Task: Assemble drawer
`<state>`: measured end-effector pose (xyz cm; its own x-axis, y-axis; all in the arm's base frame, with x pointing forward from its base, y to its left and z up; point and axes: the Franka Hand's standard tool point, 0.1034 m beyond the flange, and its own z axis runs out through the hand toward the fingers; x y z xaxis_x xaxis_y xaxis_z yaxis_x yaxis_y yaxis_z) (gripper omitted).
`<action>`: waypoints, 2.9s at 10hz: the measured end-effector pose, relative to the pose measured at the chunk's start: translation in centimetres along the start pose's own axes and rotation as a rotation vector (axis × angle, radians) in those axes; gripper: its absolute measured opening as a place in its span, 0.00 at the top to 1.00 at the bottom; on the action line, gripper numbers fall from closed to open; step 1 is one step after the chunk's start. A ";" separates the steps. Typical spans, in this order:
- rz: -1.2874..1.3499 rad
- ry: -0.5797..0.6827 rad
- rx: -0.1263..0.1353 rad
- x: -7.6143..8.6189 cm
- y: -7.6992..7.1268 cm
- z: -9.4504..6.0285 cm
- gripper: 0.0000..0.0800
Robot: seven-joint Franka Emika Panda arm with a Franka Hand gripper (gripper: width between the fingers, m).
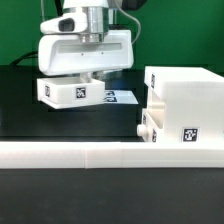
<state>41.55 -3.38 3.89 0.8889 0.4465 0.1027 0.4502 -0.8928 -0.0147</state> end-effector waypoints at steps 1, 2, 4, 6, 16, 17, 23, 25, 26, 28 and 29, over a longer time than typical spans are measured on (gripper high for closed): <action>-0.014 -0.023 0.018 1.5 0.5 -0.8 0.95; -0.038 -0.027 0.026 3.2 1.0 -1.5 0.95; -0.056 -0.049 0.048 5.3 1.6 -2.5 0.95; -0.085 -0.048 0.049 4.9 1.4 -2.1 0.95; -0.845 -0.067 0.096 5.0 3.0 -1.1 0.95; -0.890 -0.066 0.098 4.9 3.0 -1.0 0.95; -1.013 -0.079 0.077 8.6 3.5 -0.4 0.95; -1.011 -0.078 0.077 8.4 3.5 -0.3 0.95; -1.011 -0.078 0.078 8.4 3.5 -0.3 0.95; -1.027 -0.078 0.078 9.9 3.3 -0.3 0.95; -1.031 -0.073 0.070 10.5 3.5 -0.6 0.95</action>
Offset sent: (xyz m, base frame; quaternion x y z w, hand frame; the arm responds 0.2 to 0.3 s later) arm 0.0392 0.0007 0.0239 0.0230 -0.0494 -0.0126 0.9984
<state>52.40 -1.83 5.47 0.0710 0.9968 0.0378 0.9974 -0.0706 -0.0117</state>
